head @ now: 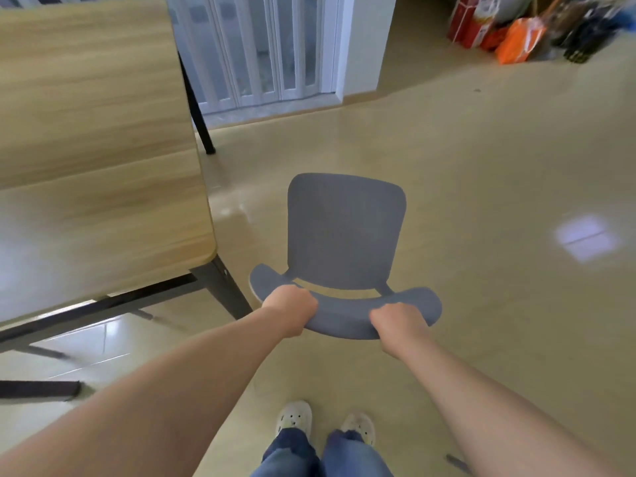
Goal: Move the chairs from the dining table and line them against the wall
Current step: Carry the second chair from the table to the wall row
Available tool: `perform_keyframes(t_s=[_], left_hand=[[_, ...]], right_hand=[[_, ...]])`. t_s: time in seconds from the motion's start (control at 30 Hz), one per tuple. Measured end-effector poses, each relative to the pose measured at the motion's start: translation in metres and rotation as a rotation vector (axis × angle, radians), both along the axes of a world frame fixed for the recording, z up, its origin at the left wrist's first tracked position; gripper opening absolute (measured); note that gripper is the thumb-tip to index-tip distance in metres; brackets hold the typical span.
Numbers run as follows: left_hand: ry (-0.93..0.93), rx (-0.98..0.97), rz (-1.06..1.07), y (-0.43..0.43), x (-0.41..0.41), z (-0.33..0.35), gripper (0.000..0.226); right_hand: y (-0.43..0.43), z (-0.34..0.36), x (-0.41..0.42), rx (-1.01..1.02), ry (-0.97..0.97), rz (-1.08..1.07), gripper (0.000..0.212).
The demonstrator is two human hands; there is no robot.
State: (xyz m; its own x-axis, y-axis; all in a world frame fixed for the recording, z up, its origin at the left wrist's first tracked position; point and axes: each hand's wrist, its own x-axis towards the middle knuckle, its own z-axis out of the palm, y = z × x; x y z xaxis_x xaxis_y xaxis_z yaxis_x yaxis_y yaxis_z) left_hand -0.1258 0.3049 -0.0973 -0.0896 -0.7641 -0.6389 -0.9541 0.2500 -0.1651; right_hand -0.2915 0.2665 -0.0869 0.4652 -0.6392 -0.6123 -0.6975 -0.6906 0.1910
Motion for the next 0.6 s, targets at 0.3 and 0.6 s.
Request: perform_keyframes(t_s=[0.3, 0.6], left_hand=[[-0.023, 0.018, -0.051, 0.079, -0.029, -0.004, 0.029], [-0.019, -0.002, -0.083, 0.147, -0.026, -0.008, 0.031]], right_hand=[[0.093, 0.006, -0.036, 0.008, -0.042, -0.035, 0.036], [0.17, 0.005, -0.035, -0.004, -0.046, -0.089, 0.035]])
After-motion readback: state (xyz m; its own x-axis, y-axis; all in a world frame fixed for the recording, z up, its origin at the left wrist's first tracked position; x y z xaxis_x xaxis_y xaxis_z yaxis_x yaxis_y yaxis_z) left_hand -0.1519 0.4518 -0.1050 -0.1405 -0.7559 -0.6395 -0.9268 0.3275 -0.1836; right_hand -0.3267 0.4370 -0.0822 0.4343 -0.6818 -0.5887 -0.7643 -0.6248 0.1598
